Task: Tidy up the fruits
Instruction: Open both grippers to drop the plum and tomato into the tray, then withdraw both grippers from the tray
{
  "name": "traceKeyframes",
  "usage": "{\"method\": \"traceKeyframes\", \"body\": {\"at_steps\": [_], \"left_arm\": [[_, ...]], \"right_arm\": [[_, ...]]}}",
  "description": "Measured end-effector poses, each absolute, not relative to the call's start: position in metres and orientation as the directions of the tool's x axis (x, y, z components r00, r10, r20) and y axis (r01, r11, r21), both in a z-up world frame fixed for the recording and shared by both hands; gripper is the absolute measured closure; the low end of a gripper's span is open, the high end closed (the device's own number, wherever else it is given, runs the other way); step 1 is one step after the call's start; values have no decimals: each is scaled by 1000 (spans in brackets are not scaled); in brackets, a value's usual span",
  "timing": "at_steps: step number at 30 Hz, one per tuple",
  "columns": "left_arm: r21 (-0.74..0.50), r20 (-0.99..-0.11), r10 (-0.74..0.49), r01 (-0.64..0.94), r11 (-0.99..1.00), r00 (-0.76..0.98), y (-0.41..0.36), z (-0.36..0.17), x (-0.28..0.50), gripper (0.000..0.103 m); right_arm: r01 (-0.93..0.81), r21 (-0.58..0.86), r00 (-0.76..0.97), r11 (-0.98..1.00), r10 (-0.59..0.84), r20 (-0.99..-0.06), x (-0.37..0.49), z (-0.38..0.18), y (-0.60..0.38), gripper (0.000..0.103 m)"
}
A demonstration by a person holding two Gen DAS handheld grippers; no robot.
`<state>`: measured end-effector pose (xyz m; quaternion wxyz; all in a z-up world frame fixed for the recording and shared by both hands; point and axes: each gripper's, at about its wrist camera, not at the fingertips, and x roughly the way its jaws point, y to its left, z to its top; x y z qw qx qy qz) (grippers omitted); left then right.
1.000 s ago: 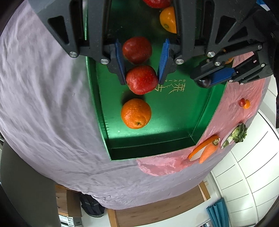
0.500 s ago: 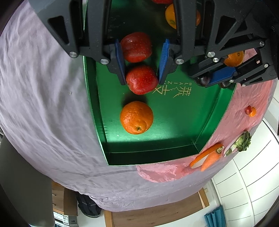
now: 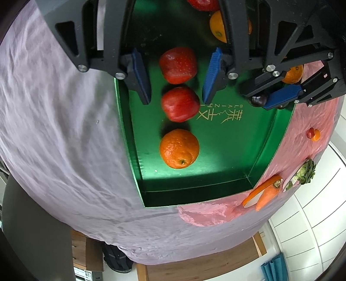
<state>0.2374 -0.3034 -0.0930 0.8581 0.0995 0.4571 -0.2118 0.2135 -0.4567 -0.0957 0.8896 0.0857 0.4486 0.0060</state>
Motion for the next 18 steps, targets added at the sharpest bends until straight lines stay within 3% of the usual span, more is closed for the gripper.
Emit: {"method": "traceKeyframes", "body": {"at_steps": [7,11,18], "left_arm": [[-35,-814,-291,457,889,503,-295,-79,229,61],[-43,-803,-302,455,890,514,-289,-70,225,54],[-55,-789,-323,463,885,522,-281,-56,216,52]], "right_arm": [[69,153,607,986,80,-790,206,-85,-454,4],[70,147,617,987,73,-784,199,-77,-450,3],[74,139,625,988,63,-778,188,-64,-445,0]]}}
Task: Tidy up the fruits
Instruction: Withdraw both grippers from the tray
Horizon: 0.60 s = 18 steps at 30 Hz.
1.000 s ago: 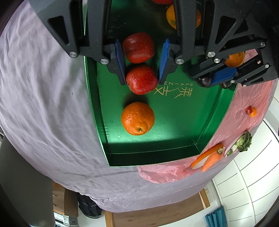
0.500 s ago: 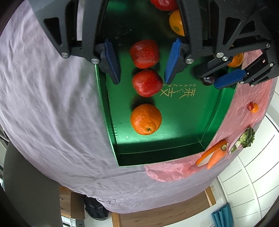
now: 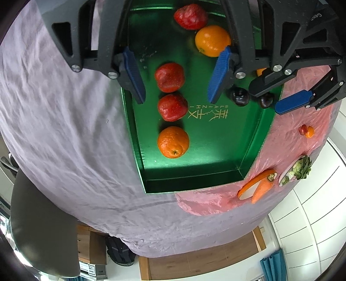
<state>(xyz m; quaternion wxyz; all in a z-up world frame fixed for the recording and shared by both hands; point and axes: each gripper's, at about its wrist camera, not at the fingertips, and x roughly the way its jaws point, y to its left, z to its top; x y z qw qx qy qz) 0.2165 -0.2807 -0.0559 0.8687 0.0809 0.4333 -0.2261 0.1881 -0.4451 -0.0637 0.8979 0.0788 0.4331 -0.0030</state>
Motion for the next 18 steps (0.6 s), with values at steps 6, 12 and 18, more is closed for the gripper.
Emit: {"method": "traceKeyframes", "body": {"at_steps": [6,12,18], "left_arm": [[-68,-779,-337,463,884,529,-268,-46,208,49],[-70,-776,-333,451,890,536,-255,-39,199,49],[-57,-777,-317,440,896,544,-242,-33,185,49]], "right_arm": [[76,128,627,989,52,-777,176,-53,-439,0],[79,126,629,989,48,-776,166,-45,-433,0],[73,129,631,989,54,-774,155,-39,-424,0]]}}
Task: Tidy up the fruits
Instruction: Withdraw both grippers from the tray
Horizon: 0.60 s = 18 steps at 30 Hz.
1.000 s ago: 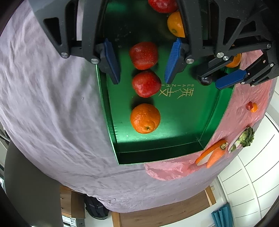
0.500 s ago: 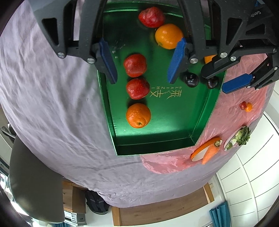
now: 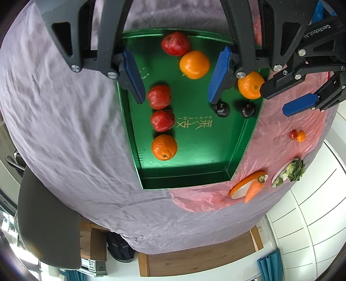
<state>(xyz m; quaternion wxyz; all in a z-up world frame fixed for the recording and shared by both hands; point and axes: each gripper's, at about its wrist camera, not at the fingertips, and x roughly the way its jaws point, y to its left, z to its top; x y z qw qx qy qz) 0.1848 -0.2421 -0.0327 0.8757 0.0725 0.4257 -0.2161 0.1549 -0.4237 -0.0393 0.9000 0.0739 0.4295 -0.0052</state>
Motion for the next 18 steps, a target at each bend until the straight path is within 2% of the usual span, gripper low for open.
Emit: {"method": "traceKeyframes", "body": {"at_steps": [18], "left_arm": [[-38,-765,-268,374,926,586,-194,-17,147,45]], "right_arm": [[7,137,614,991,104,-783,117,-30,-374,0]]}}
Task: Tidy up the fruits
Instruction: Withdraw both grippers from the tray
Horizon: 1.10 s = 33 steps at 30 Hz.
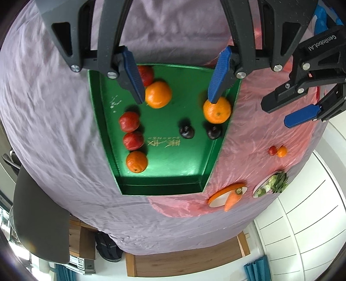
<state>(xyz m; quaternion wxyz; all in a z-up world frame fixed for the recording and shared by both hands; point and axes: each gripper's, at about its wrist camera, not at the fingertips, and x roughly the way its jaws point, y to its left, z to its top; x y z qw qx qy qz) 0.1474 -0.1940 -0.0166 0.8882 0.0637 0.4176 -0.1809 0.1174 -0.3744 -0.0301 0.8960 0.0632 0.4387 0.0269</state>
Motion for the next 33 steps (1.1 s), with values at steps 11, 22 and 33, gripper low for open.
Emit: {"method": "traceKeyframes", "body": {"at_steps": [11,22,33], "left_arm": [[-44,-762,-247,332,942,599,-162,-15,141,40],[-55,-765,-232,298,953,601,-131,-20,135,30],[-74,-768,-173,182,981,617,-72,-27,143,31]], "right_arm": [[-39,123,604,992,122,-787,108,-25,-340,0],[-67,107,587,992,126,-800,102,-25,-316,0],[-145,96,585,985,164,-794,109,-18,-274,0]]}}
